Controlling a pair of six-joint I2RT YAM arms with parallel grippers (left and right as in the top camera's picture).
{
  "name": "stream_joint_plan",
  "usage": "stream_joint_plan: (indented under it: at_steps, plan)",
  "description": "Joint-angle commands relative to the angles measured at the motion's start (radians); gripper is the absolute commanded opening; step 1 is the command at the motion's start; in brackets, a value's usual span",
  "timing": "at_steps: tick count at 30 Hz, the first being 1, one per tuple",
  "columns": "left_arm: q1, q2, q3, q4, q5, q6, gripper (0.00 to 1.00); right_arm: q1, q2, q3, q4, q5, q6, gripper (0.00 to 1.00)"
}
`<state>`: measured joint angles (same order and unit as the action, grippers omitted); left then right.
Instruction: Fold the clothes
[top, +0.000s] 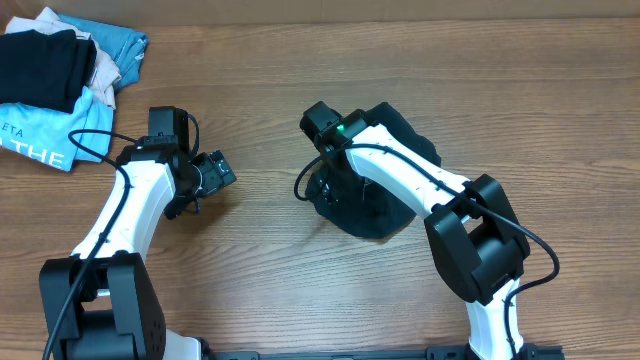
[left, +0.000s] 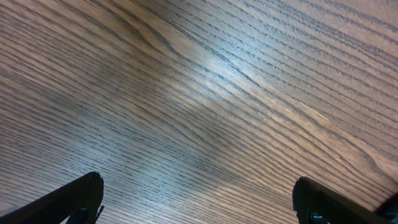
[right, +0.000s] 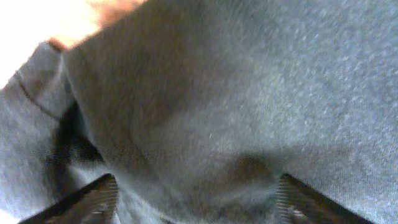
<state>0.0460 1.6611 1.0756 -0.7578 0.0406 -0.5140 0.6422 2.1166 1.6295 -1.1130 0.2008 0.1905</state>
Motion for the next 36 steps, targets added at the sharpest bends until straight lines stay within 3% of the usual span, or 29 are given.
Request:
stream_joint_plan:
  at_steps: [1, 3, 6, 8, 9, 11, 14, 17, 21, 29, 30, 31, 33, 36]
  plan:
    - [0.000, 0.007, -0.002, 0.004, 0.000, 0.021, 1.00, 0.000, 0.005, -0.003, 0.026, 0.095, 0.074, 0.77]
    - [0.000, 0.007, -0.002, 0.005, 0.000, 0.021, 1.00, 0.000, 0.005, -0.002, 0.036, 0.098, 0.082, 0.52]
    - [0.000, 0.007, -0.002, 0.011, 0.000, 0.021, 1.00, 0.000, 0.005, -0.002, 0.035, 0.098, 0.114, 0.38]
    - [0.000, 0.007, -0.002, 0.010, 0.000, 0.021, 1.00, 0.000, 0.004, 0.001, 0.034, 0.106, 0.132, 0.21]
    - [0.000, 0.007, -0.002, 0.010, 0.000, 0.021, 1.00, 0.000, 0.002, 0.011, 0.027, 0.106, 0.153, 0.20]
    - [0.000, 0.007, -0.002, 0.011, 0.000, 0.021, 1.00, 0.000, -0.008, 0.068, -0.030, 0.106, 0.214, 0.04]
    - [0.000, 0.007, -0.002, 0.010, 0.000, 0.021, 1.00, 0.000, -0.040, 0.180, -0.148, 0.161, 0.312, 0.04]
    - [0.000, 0.007, -0.008, 0.010, 0.000, 0.021, 1.00, -0.020, -0.106, 0.294, -0.362, 0.343, 0.533, 0.04]
    - [0.000, 0.007, -0.009, 0.010, -0.008, 0.021, 1.00, -0.129, -0.211, 0.310, -0.571, 0.441, 0.734, 0.04]
    - [0.000, 0.007, -0.009, 0.000, -0.030, 0.029, 1.00, -0.492, -0.245, 0.307, -0.581, 0.369, 0.758, 0.04]
    - [0.000, 0.007, -0.009, 0.004, -0.030, 0.031, 1.00, -0.535, -0.245, 0.307, -0.581, 0.336, 0.756, 0.08]
    - [0.000, 0.007, -0.009, 0.011, -0.029, 0.031, 1.00, -0.571, -0.245, 0.307, -0.581, 0.298, 0.727, 0.23]
    - [0.000, 0.007, -0.009, 0.022, -0.018, 0.027, 1.00, -0.601, -0.245, 0.307, -0.581, 0.268, 0.664, 0.92]
    - [0.000, 0.007, -0.009, 0.023, -0.014, 0.027, 1.00, -0.603, -0.245, 0.307, -0.579, 0.248, 0.650, 0.98]
